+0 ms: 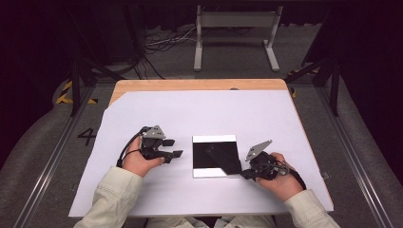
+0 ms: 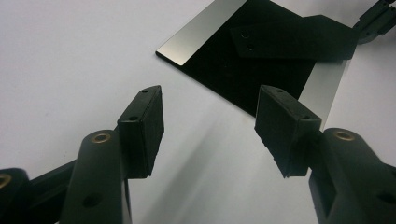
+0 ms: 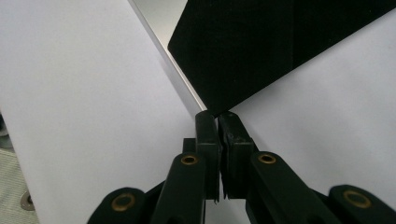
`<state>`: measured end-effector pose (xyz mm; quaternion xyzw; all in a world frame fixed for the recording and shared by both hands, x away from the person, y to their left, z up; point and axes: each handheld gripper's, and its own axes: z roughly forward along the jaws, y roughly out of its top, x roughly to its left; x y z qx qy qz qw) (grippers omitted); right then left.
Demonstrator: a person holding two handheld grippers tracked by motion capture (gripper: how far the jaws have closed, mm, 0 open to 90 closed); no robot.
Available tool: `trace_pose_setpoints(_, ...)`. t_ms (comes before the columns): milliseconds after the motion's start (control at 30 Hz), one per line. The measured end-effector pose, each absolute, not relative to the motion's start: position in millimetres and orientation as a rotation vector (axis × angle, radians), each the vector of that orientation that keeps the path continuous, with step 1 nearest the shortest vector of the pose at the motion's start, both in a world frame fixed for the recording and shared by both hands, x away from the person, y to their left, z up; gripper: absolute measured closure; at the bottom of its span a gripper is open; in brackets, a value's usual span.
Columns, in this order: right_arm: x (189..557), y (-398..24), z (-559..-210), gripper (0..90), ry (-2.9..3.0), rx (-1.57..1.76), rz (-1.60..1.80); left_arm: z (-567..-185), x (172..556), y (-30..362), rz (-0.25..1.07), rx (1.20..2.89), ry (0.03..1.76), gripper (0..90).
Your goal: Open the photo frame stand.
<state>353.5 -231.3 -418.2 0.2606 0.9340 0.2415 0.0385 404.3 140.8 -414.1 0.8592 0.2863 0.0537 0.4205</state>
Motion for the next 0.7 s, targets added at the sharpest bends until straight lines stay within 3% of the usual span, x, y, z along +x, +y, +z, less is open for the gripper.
trace_pose_setpoints(700,350,-237,-398,90.0,2.784,0.802,0.910,-415,404,140,0.135,2.155,0.713,42.8)
